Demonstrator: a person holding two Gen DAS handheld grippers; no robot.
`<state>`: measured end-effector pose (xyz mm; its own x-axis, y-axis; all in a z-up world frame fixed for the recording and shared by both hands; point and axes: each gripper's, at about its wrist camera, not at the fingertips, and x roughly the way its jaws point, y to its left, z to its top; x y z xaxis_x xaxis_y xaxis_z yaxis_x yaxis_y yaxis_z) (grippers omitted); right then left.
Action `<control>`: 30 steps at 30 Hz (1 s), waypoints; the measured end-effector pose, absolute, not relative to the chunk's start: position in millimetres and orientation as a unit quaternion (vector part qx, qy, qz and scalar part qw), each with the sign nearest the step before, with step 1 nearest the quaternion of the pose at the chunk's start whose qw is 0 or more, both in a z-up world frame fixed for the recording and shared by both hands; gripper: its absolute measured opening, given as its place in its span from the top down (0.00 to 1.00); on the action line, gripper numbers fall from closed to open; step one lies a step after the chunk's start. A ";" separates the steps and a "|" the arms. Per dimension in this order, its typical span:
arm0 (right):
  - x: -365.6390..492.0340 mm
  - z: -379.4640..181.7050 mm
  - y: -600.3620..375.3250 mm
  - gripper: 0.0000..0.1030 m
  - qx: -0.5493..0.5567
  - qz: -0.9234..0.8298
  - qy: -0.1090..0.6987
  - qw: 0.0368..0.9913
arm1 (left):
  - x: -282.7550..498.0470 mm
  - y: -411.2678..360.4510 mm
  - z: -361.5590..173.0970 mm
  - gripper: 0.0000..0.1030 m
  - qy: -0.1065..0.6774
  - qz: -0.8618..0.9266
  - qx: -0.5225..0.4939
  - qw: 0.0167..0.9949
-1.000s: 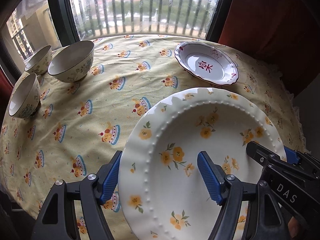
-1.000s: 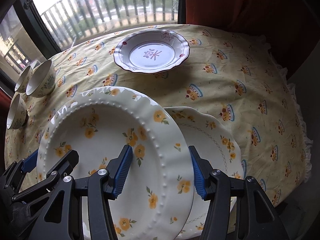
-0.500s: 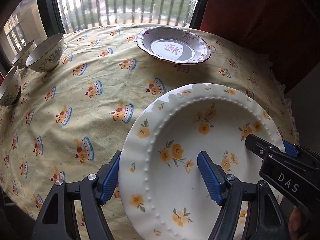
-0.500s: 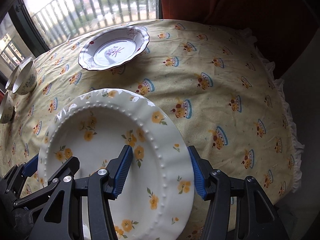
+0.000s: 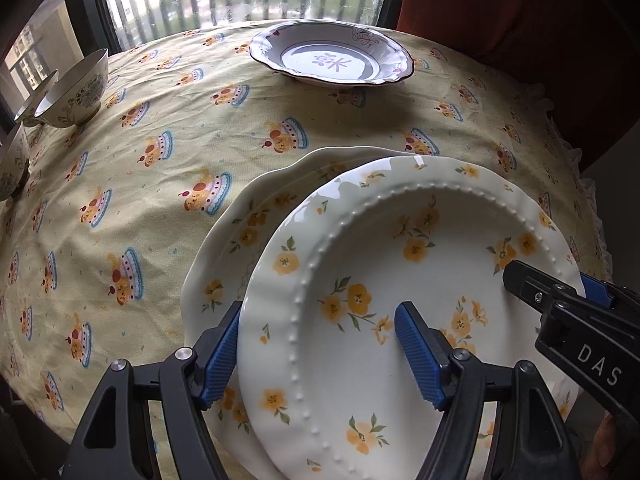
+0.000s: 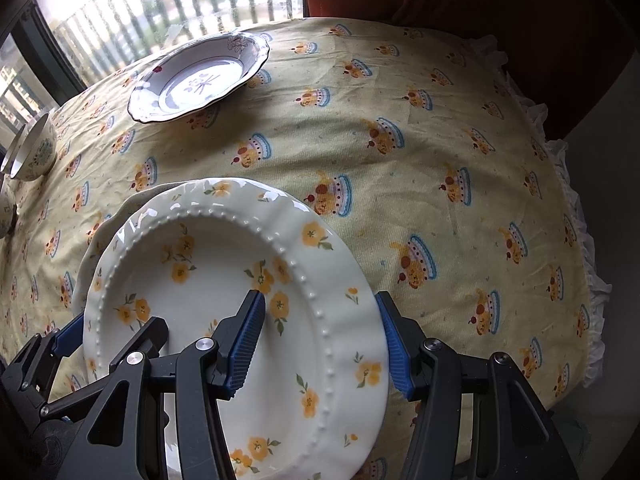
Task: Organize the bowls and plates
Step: 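Lower the beaded plate onto the flat plate and open both grippers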
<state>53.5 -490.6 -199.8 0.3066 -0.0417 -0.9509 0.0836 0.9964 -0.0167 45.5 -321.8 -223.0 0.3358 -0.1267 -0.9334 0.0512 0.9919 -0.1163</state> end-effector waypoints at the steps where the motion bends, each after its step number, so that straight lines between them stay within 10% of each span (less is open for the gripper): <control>1: 54.3 -201.0 -490.8 0.42 0.015 -0.039 0.589 0.807 | 46.0 -323.5 -223.5 0.27 0.574 -0.055 -0.030 0.816; 28: 45.7 -201.6 -486.6 0.41 -0.001 -0.037 0.578 0.815 | 51.0 -330.3 -220.0 0.16 0.588 -0.034 0.036 0.807; 30: 41.8 -193.3 -484.1 0.59 -0.017 -0.043 0.565 0.824 | 48.9 -325.0 -215.6 0.16 0.589 -0.042 0.021 0.806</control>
